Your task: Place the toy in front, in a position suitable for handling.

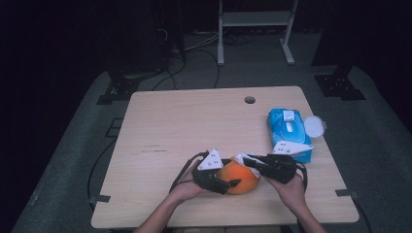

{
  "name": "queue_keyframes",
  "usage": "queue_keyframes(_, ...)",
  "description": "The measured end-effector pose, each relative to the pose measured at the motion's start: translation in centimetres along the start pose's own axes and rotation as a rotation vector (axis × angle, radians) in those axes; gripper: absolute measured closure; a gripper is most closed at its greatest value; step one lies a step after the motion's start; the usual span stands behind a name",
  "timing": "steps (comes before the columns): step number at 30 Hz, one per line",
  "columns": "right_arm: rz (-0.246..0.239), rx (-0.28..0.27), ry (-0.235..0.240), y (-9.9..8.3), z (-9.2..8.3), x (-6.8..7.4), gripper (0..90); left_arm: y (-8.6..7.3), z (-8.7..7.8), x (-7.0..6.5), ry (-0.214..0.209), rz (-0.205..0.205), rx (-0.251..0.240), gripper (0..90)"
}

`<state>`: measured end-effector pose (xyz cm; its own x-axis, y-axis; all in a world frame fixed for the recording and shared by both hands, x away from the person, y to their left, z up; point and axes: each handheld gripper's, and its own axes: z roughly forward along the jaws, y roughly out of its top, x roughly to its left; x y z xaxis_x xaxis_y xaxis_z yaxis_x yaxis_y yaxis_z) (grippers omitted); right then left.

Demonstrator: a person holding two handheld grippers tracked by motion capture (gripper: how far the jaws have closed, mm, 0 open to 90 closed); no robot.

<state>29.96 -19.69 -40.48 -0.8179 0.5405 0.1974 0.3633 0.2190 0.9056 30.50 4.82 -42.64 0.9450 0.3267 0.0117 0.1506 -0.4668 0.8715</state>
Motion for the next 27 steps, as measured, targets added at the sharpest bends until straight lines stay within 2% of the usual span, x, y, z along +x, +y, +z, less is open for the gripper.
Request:
queue_keyframes(2, -0.039, 0.018, -0.002, 0.3, 0.4, 0.8, 80.0, 0.1, 0.0, -0.1, 0.007, 0.013, 0.009, 26.3)
queue_keyframes(4, -0.057, 0.026, -0.016, 0.4, 0.4, 0.9, 80.1, -0.1, -0.1, 0.1, -0.001, -0.003, -0.007, 26.2)
queue_keyframes(7, -0.022, 0.023, -0.032, 0.0, -0.1, -0.3, 80.1, -0.4, -0.1, 0.4, -0.004, -0.028, -0.022, 26.2)
queue_keyframes(11, 0.022, 0.022, -0.078, -0.7, -1.2, -2.1, 80.0, -0.3, -0.2, 0.5, -0.004, -0.034, -0.030, 24.7)
queue_keyframes(15, 0.076, 0.022, -0.087, -1.3, -1.9, -3.7, 80.0, -0.5, -0.4, 1.7, -0.010, -0.132, -0.051, 10.3)
queue_keyframes(18, 0.093, 0.019, -0.093, -1.5, -2.1, -4.2, 80.0, -1.0, -0.6, 2.3, -0.025, -0.163, -0.061, 8.7)
queue_keyframes(19, 0.095, 0.015, -0.091, -1.6, -2.1, -4.4, 80.0, -1.0, -0.4, 2.3, -0.036, -0.161, -0.056, 8.8)
queue_keyframes(21, 0.092, 0.017, -0.088, -1.4, -1.9, -4.3, 79.9, -1.1, -0.1, 1.9, -0.054, -0.127, -0.046, 14.2)
queue_keyframes(23, 0.082, 0.021, -0.095, -1.2, -1.9, -3.9, 80.0, -1.0, -0.1, 1.5, -0.044, -0.106, -0.043, 20.7)
queue_keyframes(24, 0.062, 0.021, -0.105, -1.0, -1.9, -3.6, 80.0, -0.9, -0.1, 1.4, -0.038, -0.101, -0.040, 22.8)
queue_keyframes(27, 0.020, 0.016, -0.092, -0.3, -1.9, -2.3, 80.3, -0.6, 0.0, 1.1, -0.027, -0.091, -0.040, 24.7)
